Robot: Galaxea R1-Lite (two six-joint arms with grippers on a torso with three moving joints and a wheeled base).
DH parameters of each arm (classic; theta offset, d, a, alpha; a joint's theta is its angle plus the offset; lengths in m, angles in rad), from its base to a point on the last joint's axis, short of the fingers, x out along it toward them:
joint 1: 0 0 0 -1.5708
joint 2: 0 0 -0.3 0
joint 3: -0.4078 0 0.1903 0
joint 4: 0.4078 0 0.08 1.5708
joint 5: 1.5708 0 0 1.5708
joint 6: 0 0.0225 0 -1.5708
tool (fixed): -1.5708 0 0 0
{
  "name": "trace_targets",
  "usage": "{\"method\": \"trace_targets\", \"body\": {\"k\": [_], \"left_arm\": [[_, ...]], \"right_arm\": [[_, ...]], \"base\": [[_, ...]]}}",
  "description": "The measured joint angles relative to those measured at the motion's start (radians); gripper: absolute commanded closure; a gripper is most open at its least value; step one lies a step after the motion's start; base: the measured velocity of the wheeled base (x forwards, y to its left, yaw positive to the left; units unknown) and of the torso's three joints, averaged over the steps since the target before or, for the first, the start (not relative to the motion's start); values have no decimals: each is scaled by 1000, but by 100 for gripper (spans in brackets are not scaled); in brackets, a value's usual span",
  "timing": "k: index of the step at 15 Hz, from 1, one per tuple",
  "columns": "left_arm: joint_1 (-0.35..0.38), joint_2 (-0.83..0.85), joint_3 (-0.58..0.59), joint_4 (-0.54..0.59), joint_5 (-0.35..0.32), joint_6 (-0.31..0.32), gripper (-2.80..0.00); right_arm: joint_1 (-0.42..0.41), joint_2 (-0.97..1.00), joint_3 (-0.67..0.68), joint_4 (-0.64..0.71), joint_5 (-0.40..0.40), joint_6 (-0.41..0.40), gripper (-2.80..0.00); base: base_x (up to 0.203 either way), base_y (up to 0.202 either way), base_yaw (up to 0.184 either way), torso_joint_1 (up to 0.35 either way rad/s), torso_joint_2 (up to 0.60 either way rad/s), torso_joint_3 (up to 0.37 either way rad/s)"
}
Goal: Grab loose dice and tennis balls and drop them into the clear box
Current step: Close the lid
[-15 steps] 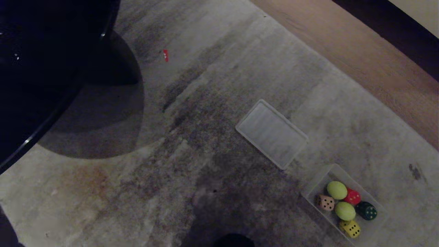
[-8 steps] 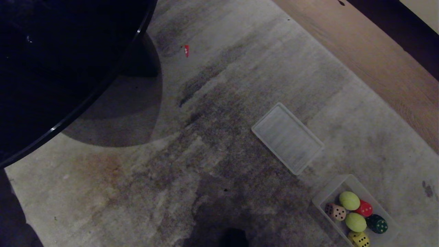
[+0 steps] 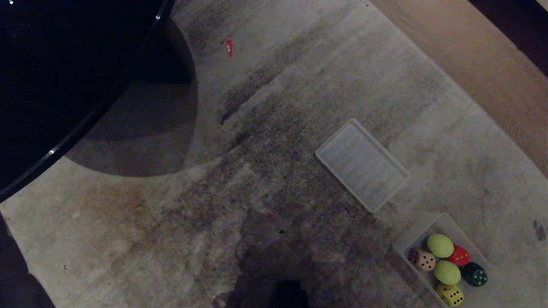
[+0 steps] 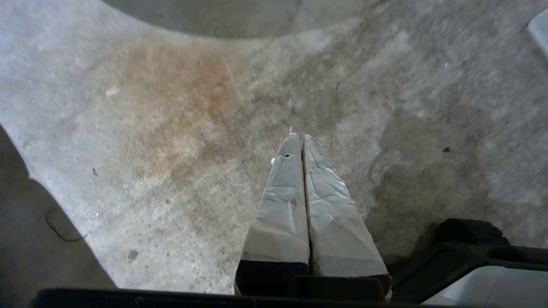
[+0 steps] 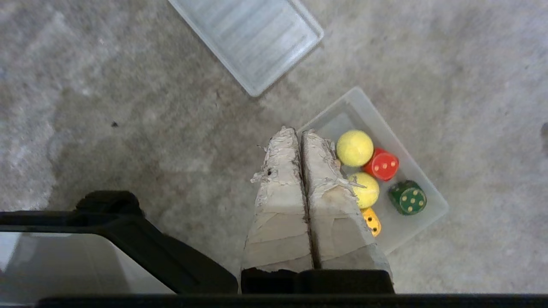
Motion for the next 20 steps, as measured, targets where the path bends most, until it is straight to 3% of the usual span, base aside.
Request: {"method": "trace_targets", "body": {"k": [14, 20], "left_arm": [[0, 0, 0, 0, 0, 8, 0], [-1, 0, 0, 0, 3, -7, 0]], "right_arm": [[0, 0, 0, 0, 0, -1, 0], [0, 0, 0, -3, 0, -15, 0]], "base": [[0, 0, 0, 2, 3, -198], [0, 0, 0, 2, 2, -38]]}}
